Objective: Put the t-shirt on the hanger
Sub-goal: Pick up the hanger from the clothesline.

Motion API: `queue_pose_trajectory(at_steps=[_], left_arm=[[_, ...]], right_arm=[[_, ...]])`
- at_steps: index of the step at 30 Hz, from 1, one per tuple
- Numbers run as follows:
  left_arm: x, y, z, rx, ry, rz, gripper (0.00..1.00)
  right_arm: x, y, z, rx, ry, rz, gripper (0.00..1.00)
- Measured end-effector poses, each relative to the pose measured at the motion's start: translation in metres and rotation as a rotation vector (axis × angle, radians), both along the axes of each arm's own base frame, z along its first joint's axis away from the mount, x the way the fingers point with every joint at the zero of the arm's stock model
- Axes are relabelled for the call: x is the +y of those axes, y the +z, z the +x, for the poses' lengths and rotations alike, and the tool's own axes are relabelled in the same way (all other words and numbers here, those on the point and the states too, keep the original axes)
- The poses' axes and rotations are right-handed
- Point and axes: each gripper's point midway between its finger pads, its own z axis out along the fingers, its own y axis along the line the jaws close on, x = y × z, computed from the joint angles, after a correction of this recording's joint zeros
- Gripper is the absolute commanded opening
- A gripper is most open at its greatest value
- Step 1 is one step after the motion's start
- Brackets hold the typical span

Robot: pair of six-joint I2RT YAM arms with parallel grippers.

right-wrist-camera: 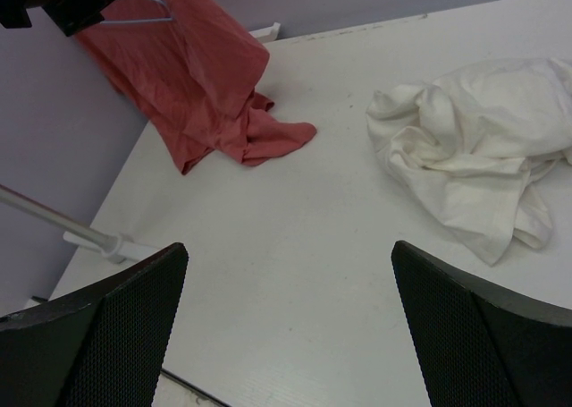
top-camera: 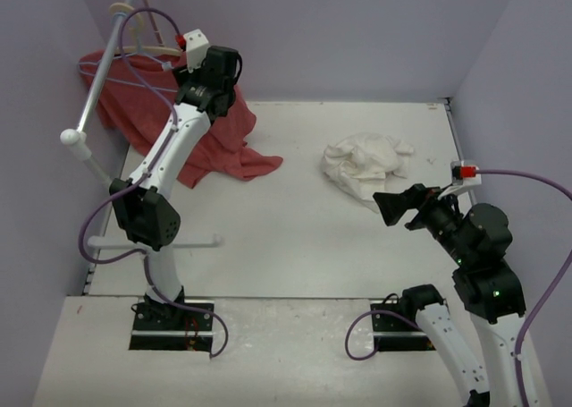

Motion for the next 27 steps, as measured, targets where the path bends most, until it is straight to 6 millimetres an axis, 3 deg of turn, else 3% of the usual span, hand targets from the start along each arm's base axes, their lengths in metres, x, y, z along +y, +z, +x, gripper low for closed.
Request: queue_pose_trajectory(at_steps=[5, 16, 21, 27], left_arm=[[0.004, 0.002, 0.012, -0.019, 0.004, -0.002, 0.69], [0.025, -0.029, 0.039, 0.026, 0.022, 0.025, 0.66], [0.025, -0.036, 0.049, 0.028, 0.015, 0.035, 0.64], [0.024, -0.032, 0.053, 0.017, 0.008, 0.042, 0.4]], right_arm=[[0.002, -0.002, 0.003, 0.011, 0.009, 0.003, 0.99], [0.009, -0.006, 0.008, 0.034, 0.039, 0.005, 0.99], [0.012, -0.011, 0.009, 0.049, 0.056, 0.006, 0.99], [0.012, -0.011, 0.011, 0.047, 0.056, 0.007, 0.99]])
